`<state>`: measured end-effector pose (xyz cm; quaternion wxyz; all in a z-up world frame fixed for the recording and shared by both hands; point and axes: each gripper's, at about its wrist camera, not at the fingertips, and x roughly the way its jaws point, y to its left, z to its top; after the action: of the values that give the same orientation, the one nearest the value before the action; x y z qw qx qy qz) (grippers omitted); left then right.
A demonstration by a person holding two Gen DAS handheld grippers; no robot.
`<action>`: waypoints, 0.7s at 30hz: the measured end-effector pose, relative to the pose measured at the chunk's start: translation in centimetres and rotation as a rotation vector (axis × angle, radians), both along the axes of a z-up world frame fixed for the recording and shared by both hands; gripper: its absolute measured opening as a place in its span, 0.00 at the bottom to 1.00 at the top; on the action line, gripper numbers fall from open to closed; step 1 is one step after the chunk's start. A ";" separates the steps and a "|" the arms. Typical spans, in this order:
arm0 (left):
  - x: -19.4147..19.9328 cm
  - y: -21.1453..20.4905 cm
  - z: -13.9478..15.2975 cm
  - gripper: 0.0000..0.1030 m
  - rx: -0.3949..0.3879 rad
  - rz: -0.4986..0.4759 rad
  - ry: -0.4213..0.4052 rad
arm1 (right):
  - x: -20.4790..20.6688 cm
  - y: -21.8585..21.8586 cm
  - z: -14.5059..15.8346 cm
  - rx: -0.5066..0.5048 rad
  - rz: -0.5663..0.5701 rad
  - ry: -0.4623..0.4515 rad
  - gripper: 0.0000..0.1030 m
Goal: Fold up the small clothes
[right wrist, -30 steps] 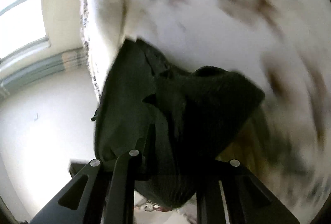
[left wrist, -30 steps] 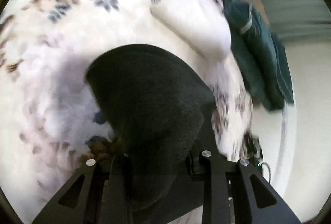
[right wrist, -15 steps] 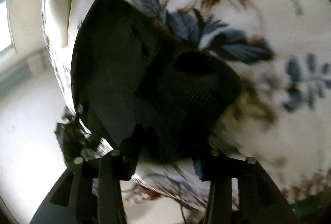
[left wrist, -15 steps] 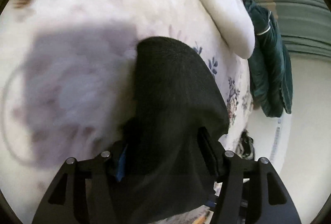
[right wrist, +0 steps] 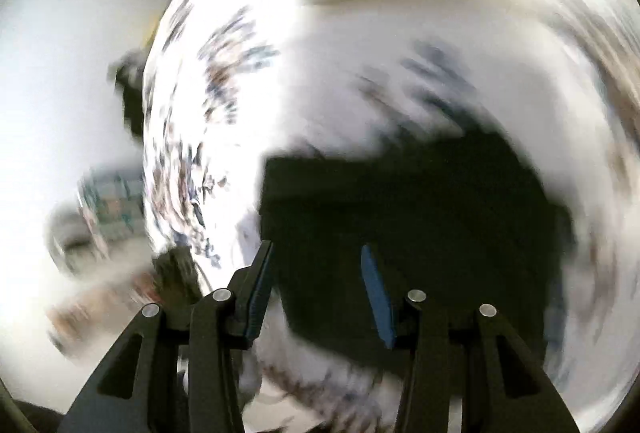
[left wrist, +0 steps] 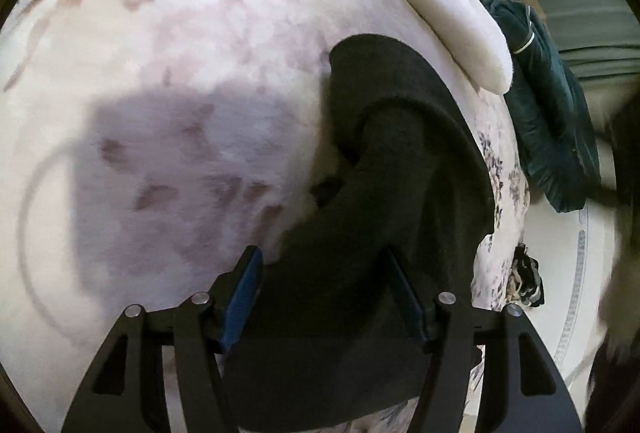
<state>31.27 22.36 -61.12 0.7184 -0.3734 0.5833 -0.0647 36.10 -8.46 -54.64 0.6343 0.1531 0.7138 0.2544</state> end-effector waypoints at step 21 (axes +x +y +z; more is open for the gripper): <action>1.2 -0.7 -0.1 0.59 -0.042 -0.041 0.001 | 7.3 10.8 -10.3 -0.155 0.290 0.125 0.06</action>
<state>32.44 21.70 -61.20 0.7087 -0.3763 0.5897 -0.0917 43.38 2.31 -64.98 0.5551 0.0148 0.7840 0.2776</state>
